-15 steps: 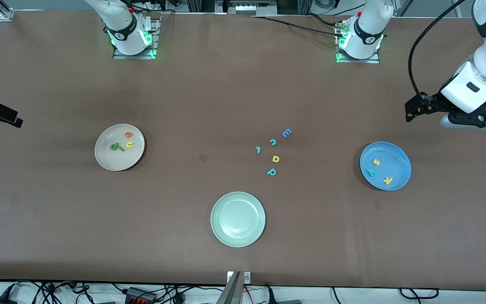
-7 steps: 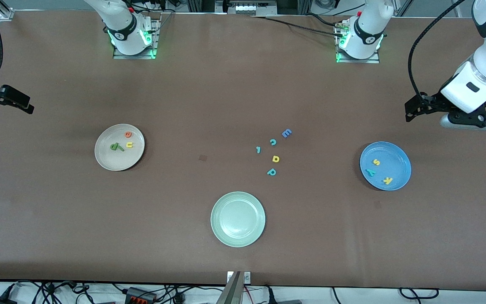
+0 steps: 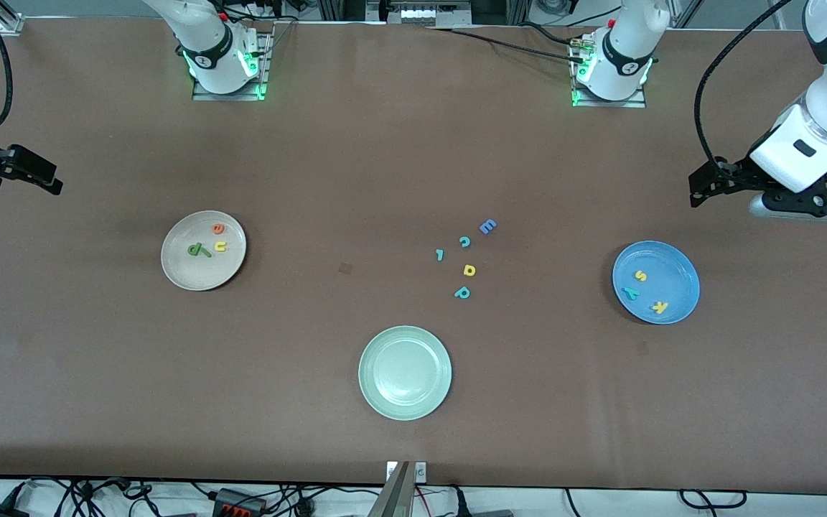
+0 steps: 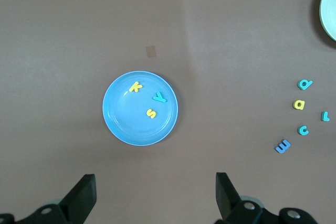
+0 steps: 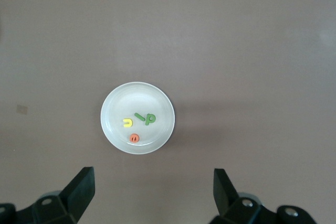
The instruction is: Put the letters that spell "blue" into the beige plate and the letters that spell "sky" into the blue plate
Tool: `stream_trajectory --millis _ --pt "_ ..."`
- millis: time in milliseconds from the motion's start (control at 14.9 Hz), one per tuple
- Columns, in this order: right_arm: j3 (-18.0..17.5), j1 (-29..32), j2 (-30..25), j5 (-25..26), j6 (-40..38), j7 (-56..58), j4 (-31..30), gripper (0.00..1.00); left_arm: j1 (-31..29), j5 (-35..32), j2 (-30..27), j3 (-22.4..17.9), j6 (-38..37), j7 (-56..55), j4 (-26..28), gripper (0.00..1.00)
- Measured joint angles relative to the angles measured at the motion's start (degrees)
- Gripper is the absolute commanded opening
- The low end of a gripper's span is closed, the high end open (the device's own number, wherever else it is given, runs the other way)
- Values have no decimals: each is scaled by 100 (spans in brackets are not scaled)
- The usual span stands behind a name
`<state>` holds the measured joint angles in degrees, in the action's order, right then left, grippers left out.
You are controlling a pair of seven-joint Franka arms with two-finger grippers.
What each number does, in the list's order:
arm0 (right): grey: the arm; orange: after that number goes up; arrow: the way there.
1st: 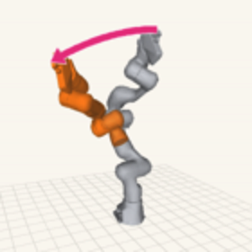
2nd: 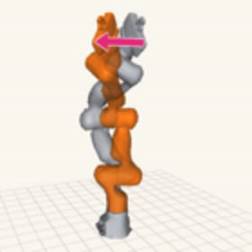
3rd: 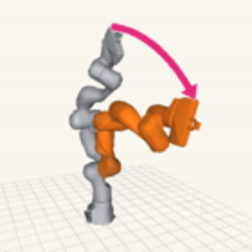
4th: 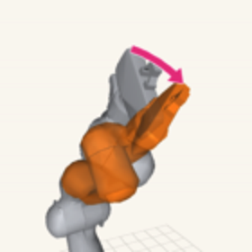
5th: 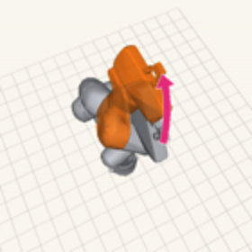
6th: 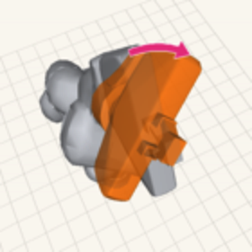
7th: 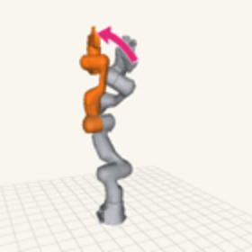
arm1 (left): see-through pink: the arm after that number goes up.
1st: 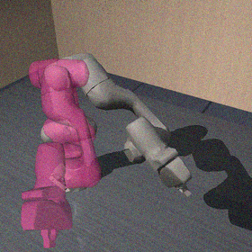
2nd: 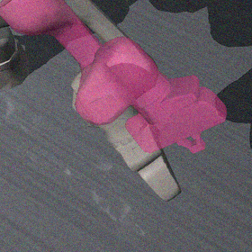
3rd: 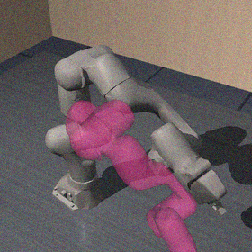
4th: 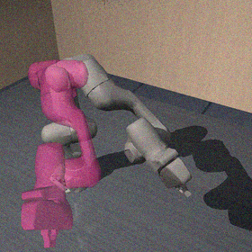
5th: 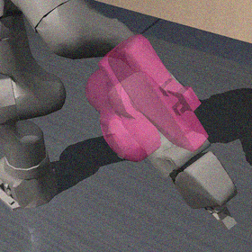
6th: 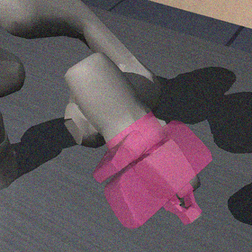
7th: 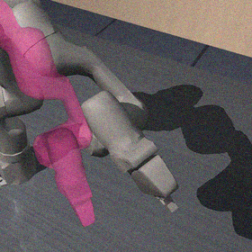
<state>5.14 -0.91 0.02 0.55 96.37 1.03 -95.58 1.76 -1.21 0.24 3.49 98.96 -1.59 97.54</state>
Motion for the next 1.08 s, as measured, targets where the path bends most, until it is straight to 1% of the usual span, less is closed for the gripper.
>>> stream_trajectory --millis 1077 --pt "51 17 -6 11 -83 0 -6 100 1 0 0 84 0 0 0 100"
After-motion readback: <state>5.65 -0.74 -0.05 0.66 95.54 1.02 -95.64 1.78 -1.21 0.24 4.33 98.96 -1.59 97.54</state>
